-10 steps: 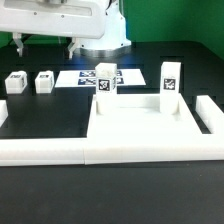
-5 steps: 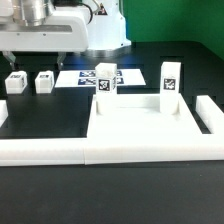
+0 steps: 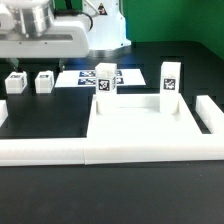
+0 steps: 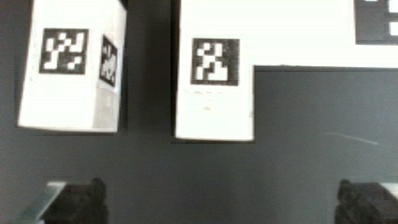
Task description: Assemble square table
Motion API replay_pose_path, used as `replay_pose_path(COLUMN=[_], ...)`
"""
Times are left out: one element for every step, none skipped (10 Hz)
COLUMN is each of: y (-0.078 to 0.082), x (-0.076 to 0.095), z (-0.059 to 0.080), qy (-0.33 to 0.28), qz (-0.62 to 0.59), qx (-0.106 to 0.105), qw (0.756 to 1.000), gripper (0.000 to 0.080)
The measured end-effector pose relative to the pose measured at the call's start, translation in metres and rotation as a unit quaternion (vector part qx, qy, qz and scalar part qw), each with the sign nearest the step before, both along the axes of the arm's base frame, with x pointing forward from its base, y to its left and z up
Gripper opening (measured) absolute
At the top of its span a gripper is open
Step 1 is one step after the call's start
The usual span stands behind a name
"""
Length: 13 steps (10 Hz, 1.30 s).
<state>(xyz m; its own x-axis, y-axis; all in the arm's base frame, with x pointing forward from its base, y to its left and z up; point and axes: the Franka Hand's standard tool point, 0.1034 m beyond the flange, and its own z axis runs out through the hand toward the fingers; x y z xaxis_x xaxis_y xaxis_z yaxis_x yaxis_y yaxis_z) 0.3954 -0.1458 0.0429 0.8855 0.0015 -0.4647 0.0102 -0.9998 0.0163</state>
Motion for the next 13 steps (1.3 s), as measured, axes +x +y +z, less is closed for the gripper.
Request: replay_pose_path(y=[0.002,0.003,0.004,0.004,0.005,0.006,0.005,0.005,0.003,0.002,0.003,0.004,0.005], x=[-0.001,0.001,0.001,0.001,-0.004,-0.015,-0.014,-0.02,-0.019,-0.02,-0.021,-0.021,-0.019], z=[-0.001,-0.001,-0.002,-0.002,-0.003,-0.007,-0.011,-0.008,-0.007,-0.007,-0.008,-0.011,-0.012], qy=[0.011,0.007,0.008,0.008,0.02,0.064,0.08,0.122,0.155,0.2,0.226,0.24,0.236], qz=[-0.012,-0.008,-0.005,-0.003,-0.004,-0.008,-0.005,-0.005,-0.003,-0.002,-0.004,-0.002,0.002], qx=[0.015,0.015,0.016,0.017,0.02,0.026,0.029,0.037,0.043,0.051,0.053,0.055,0.057], qw=[1.0,1.0,1.0,1.0,1.0,0.998,0.996,0.992,0.987,0.978,0.973,0.969,0.97], gripper=[0.0649,0.0649,0.0649,0.0649,0.0649,0.0649,0.0649,0.0649,0.0649,0.0649,0.0649,0.0649,0.0649])
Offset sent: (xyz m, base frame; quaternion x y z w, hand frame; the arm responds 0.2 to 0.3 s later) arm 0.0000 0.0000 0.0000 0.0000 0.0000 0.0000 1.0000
